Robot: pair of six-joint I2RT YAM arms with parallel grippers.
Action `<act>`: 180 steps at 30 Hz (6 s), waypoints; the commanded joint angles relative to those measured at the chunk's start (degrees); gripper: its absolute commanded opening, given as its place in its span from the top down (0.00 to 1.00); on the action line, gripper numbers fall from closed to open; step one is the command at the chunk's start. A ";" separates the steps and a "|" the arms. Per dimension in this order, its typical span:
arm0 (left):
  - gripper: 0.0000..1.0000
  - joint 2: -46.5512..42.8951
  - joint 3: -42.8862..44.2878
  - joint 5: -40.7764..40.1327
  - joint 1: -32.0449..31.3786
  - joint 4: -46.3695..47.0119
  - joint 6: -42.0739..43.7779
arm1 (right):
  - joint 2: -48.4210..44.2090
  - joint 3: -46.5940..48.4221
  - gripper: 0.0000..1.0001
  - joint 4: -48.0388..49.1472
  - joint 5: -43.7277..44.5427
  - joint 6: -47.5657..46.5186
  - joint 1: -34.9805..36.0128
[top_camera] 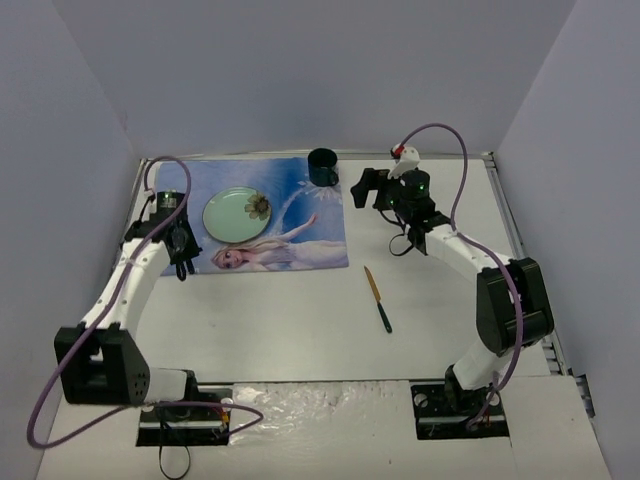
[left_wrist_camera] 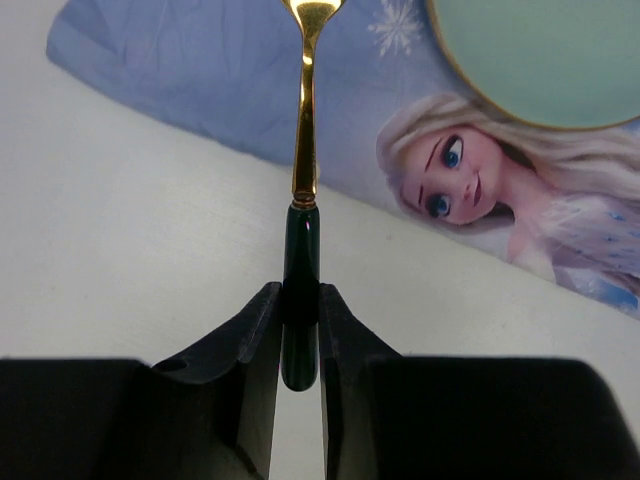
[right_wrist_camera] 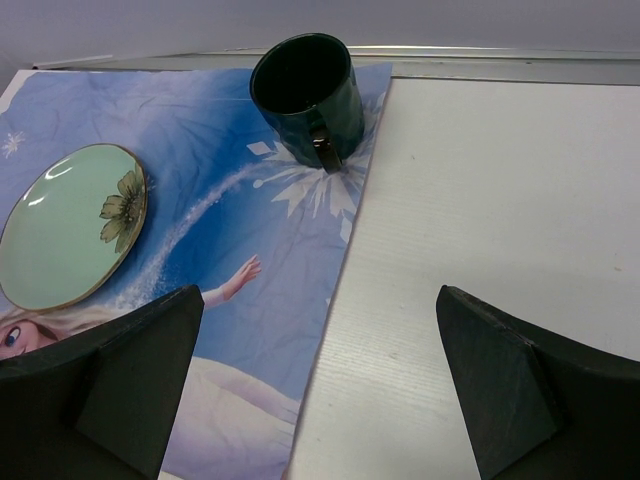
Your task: Set the dinner table for one person
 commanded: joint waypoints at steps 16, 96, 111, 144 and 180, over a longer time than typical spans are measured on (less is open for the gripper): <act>1.00 32.52 20.15 10.25 13.64 17.65 27.20 | -12.27 -1.30 0.00 -5.16 -0.55 1.01 0.54; 0.32 21.36 21.05 0.70 14.39 8.23 19.93 | -17.22 -9.03 0.00 -32.38 7.14 3.54 5.18; 0.03 -3.56 5.31 -3.04 1.58 3.27 5.81 | -15.73 -17.45 0.03 -38.28 13.14 17.42 12.67; 0.03 -6.32 -4.88 -1.68 -7.28 7.41 9.51 | -15.96 -27.34 0.53 -41.01 17.88 30.63 28.22; 0.03 -17.28 -5.16 -3.19 -7.17 2.51 8.03 | 6.04 19.15 1.00 -46.11 31.03 15.04 28.03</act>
